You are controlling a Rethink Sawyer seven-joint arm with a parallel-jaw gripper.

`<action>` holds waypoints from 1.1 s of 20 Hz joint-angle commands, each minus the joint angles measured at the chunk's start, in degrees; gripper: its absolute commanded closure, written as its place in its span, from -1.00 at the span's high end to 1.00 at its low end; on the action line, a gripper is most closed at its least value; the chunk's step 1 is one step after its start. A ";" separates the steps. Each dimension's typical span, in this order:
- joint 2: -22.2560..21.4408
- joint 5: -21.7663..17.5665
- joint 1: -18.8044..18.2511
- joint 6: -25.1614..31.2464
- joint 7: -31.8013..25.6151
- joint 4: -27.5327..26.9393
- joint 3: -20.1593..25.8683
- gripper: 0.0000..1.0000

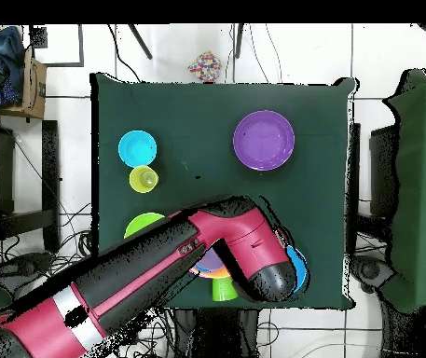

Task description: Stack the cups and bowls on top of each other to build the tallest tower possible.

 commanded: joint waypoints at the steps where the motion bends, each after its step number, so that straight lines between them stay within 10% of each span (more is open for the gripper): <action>1: 1.77 2.24 -1.44 3.89 -1.18 -4.65 12.13 1.00; 22: -0.90 5.02 -3.45 6.66 -15.46 0.67 16.06 1.00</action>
